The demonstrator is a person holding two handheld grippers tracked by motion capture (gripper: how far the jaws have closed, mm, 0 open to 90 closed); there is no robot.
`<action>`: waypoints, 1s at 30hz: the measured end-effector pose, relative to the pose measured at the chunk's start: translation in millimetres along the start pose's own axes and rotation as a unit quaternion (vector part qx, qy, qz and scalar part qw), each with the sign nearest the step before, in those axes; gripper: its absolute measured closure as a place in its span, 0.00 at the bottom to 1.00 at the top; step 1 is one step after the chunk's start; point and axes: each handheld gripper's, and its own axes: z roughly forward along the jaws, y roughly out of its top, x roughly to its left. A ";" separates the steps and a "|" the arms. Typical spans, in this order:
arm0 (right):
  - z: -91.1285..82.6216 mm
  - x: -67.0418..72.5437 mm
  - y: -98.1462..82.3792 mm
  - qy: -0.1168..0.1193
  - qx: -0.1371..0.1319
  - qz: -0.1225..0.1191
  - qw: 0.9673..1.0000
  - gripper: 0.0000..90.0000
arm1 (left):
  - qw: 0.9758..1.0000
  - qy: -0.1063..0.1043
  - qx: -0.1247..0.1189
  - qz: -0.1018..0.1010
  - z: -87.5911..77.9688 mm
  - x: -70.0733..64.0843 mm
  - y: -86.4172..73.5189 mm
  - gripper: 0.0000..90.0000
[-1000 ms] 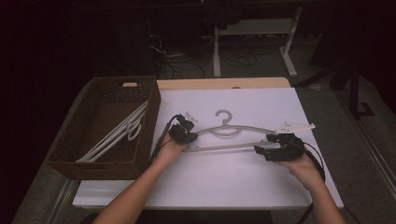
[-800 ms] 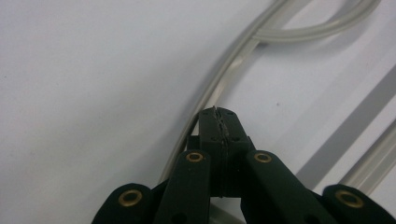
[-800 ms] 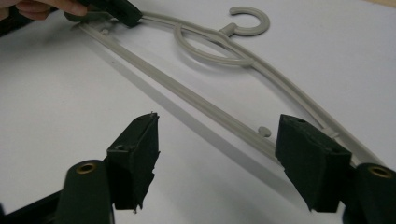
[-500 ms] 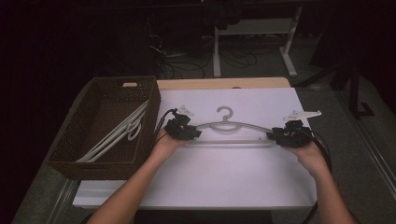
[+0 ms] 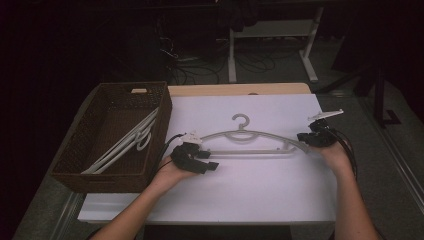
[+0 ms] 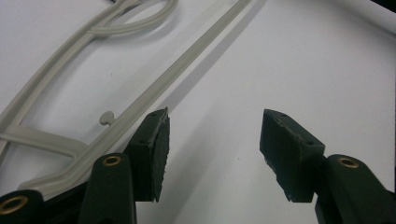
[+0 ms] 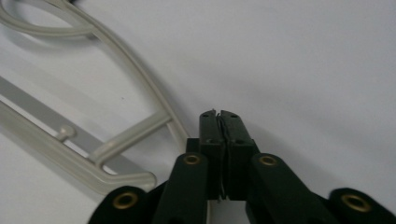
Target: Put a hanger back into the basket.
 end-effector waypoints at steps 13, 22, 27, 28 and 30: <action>-1.7 0.6 -11.2 0.013 0.021 -0.030 0.999 0.99 | 1.000 0.007 -0.001 -0.005 0.5 3.1 -2.0 0.40; -17.9 20.7 -30.5 0.059 0.033 -0.062 0.996 0.99 | 1.000 0.012 -0.002 -0.004 -2.3 4.6 -1.6 0.39; -28.4 36.6 -43.9 0.085 0.033 -0.085 0.992 0.99 | 1.000 0.016 -0.003 -0.004 -3.2 4.9 -1.2 0.39; -30.2 40.5 -46.3 0.090 0.033 -0.090 0.991 0.99 | 1.000 0.017 -0.003 -0.004 -3.3 5.1 -1.1 0.39; -33.8 49.0 -50.1 0.098 0.036 -0.105 0.989 0.99 | 1.000 0.020 -0.003 -0.006 -3.5 5.6 -1.3 0.39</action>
